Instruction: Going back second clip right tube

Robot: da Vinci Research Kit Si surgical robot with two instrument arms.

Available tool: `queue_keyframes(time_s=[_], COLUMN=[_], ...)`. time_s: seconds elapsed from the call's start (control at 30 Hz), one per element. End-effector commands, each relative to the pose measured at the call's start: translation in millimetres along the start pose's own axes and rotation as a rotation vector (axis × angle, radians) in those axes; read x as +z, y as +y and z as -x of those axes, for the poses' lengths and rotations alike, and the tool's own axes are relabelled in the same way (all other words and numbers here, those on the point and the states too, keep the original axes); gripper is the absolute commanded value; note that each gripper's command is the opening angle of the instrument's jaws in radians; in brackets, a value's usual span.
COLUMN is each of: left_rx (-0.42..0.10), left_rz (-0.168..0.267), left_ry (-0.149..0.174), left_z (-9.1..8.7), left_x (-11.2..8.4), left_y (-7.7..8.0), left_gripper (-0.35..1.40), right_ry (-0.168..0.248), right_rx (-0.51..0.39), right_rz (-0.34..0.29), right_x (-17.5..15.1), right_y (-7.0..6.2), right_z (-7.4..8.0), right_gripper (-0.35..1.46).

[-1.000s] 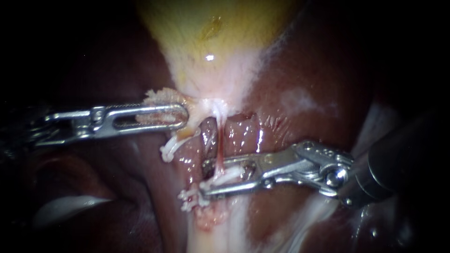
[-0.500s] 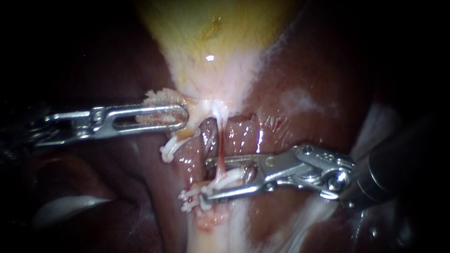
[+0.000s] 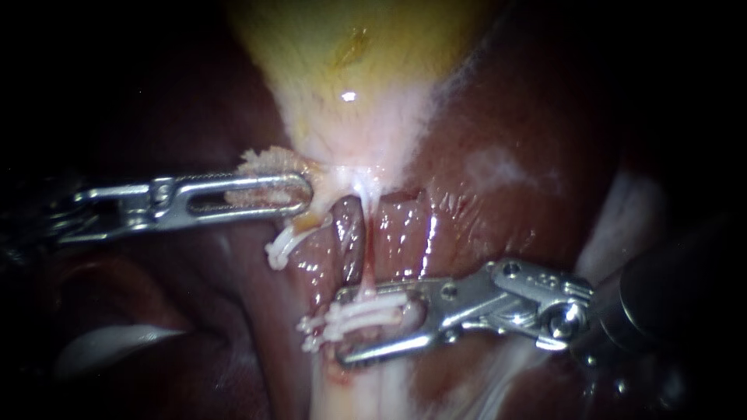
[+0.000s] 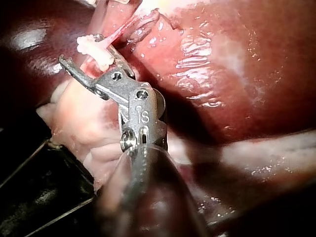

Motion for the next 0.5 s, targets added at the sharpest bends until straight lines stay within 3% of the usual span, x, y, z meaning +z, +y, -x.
queue_keyframes(time_s=[0.03, 0.5], left_rx=[0.000, 0.001], left_rz=[-0.001, 0.001], left_ry=[0.000, 0.002], left_z=[0.0, -0.2], left_x=[0.0, 0.2], left_y=[0.0, 0.1], left_gripper=[-0.35, -0.35], right_ry=[0.001, 0.008], right_rx=[-0.003, -0.047], right_rz=[0.008, 0.112], right_x=[-0.1, -1.8], right_y=[0.2, 3.5], right_z=[0.1, 1.0], right_gripper=[0.50, 0.50])
